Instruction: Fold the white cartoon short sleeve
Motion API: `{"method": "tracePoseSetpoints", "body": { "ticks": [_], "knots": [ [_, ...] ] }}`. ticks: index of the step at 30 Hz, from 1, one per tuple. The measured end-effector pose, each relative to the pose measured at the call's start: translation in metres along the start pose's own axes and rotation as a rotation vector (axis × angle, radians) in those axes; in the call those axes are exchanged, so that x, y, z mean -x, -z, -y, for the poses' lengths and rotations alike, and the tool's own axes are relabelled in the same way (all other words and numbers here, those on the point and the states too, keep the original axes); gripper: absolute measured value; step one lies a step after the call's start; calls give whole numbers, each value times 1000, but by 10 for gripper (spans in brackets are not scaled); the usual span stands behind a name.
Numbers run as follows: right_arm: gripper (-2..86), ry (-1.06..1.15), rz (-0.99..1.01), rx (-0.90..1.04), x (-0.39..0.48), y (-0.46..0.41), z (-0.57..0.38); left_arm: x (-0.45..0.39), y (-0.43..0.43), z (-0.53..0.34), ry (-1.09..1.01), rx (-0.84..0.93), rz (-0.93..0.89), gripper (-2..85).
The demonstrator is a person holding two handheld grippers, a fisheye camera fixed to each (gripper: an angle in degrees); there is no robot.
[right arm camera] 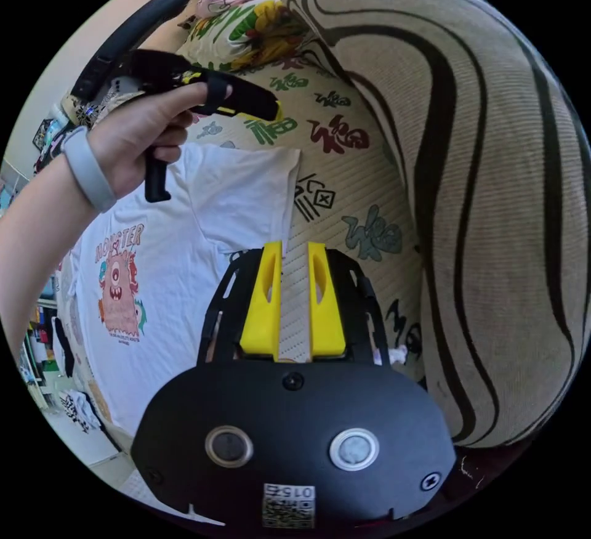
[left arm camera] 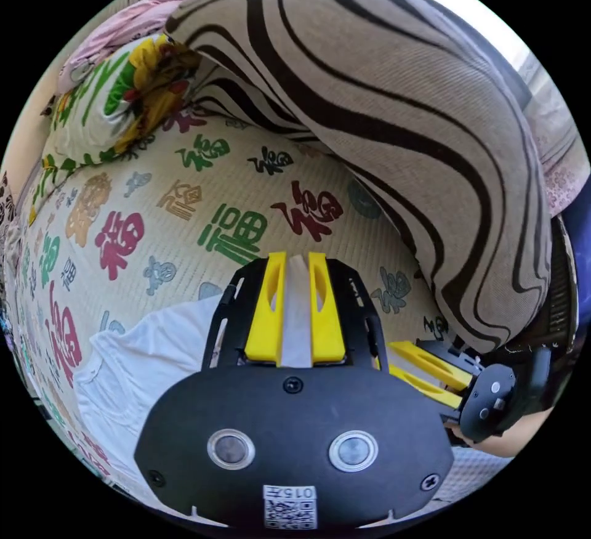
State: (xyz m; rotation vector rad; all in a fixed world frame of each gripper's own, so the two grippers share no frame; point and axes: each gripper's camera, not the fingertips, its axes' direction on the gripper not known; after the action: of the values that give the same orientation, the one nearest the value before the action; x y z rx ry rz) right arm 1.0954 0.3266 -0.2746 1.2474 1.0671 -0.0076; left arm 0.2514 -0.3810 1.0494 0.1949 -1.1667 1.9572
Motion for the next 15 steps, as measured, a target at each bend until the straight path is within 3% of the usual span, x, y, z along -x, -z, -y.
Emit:
{"method": "tracePoseSetpoints", "body": {
  "ticks": [7,15],
  "knots": [
    [63,-85,161,135,-48,-41,39,23,-99,46,-49,234,-28,47],
    [-8,-67,184,88,-88,-35,76,83,-97,45,7,116,-106,1]
  ]
}}
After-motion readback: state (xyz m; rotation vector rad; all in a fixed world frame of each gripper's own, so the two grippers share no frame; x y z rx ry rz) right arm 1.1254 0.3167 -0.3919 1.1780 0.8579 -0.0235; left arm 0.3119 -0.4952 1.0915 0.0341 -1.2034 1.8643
